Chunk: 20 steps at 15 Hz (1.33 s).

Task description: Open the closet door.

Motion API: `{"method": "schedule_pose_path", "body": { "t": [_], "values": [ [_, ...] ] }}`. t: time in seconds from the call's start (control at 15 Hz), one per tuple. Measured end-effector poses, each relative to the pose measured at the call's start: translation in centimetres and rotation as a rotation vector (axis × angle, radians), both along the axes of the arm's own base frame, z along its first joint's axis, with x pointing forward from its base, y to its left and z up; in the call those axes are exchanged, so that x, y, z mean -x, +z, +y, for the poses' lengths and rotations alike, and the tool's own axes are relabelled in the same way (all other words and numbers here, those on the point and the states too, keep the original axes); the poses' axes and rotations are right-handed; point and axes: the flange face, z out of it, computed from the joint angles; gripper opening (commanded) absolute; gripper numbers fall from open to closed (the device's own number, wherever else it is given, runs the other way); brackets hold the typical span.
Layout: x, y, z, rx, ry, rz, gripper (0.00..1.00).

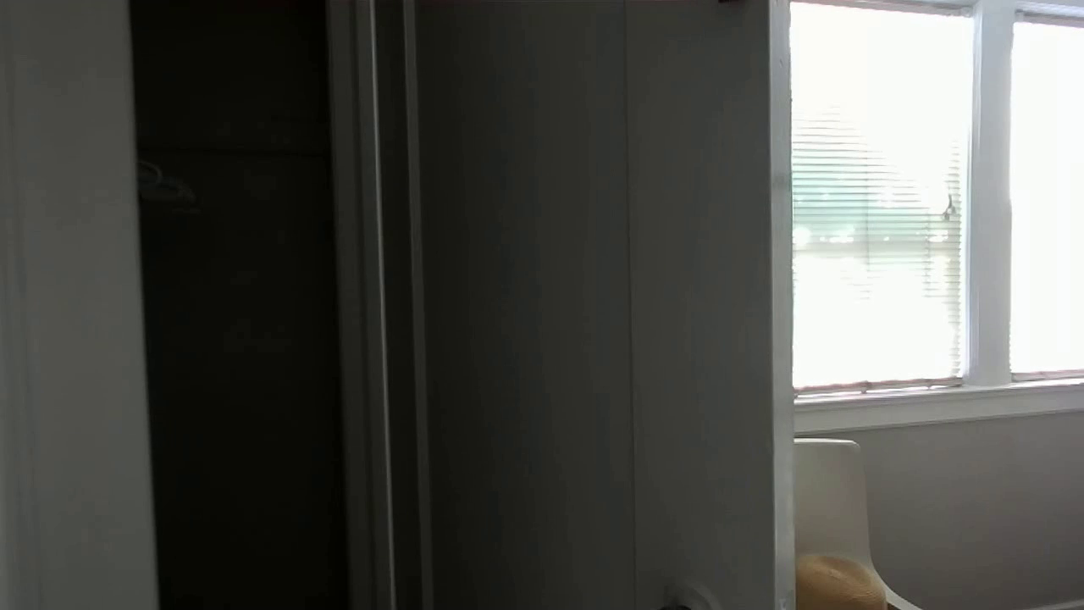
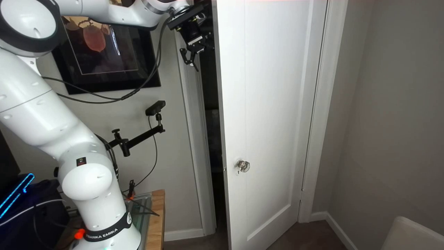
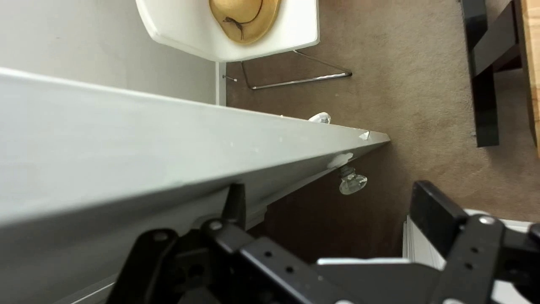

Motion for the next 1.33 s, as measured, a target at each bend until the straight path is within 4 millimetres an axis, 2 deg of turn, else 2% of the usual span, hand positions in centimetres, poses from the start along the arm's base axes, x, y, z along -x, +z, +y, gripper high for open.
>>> {"method": "schedule_pose_path", "body": {
  "t": [0.4,0.87,1.33],
  "values": [
    [-0.4,-0.1,-2.5,0.005,-0.029,0.008,1.00],
    [-2.2,0.1,-5.6,0.003,-0.071,0.023,1.00],
    [-3.4,-0.1,-7.5,0.001,-0.116,0.031,1.00]
  ]
}}
